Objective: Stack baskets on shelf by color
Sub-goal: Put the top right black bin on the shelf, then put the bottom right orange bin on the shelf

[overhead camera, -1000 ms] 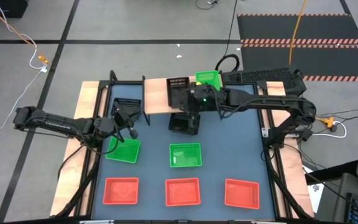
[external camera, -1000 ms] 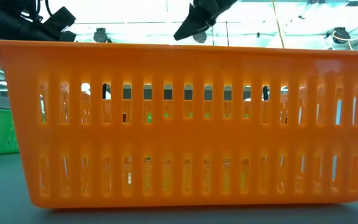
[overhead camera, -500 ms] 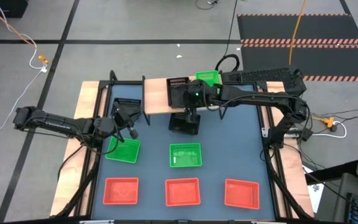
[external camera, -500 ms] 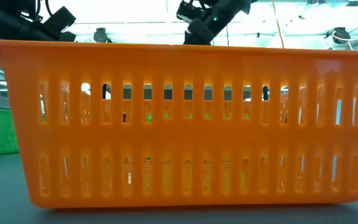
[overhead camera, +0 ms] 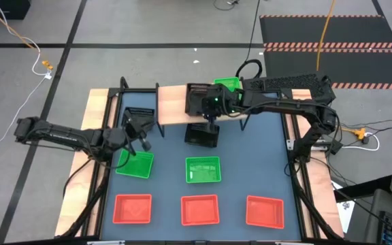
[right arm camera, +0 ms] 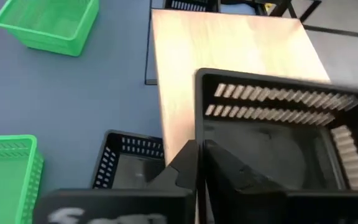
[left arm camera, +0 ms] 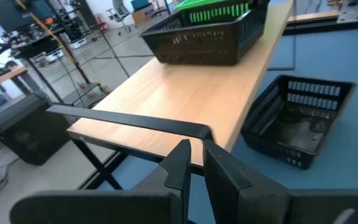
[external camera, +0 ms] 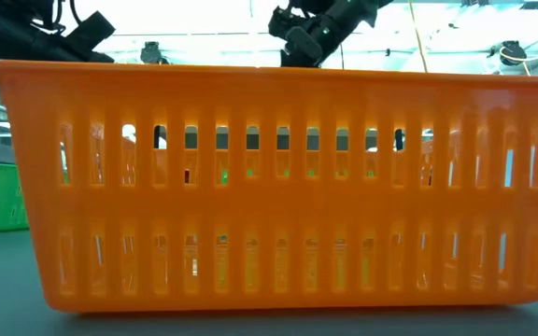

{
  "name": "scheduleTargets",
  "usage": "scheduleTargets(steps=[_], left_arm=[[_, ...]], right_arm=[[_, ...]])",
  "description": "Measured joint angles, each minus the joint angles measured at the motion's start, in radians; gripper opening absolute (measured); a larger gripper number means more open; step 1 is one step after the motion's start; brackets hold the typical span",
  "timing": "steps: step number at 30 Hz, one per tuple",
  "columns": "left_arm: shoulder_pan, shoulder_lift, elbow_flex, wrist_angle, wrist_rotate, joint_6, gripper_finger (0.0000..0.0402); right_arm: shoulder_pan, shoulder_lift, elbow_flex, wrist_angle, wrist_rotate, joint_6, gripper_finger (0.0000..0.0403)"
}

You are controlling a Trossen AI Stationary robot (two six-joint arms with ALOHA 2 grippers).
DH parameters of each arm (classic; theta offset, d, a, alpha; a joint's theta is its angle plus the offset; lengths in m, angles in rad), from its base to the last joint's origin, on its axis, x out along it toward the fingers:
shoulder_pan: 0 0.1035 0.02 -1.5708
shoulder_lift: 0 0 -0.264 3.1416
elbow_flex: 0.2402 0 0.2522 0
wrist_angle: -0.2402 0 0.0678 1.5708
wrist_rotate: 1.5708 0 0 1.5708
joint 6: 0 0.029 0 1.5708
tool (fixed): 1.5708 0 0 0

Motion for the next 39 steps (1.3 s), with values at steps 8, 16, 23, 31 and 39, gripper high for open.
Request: scheduleTargets(steps=[8,16,23,31,39], left_arm=[[0.060,0.000,0.000,0.005,0.029,-0.013,0.0047],[0.076,0.000,0.000,0.003,0.206,-0.004,0.0047],[0.076,0.000,0.001,0.068,0.243,-0.005,0.0047],[0.069,-0.015,0.001,0.059,0.244,0.016,0.0047],[-0.010,-0.028,0.044,0.139,0.357,0.068,0.0047]], right_arm=[[-0.020,-0.004,0.001,-0.024,0.000,0.026,0.0017],[-0.024,-0.033,0.001,-0.089,0.000,-0.043,0.0019],[-0.024,-0.035,0.001,-0.106,0.000,-0.123,0.0023],[-0.024,-0.041,0.001,-0.120,0.000,-0.187,0.0064],[-0.022,-0.088,0.001,-0.141,-0.003,-0.215,0.0101]])
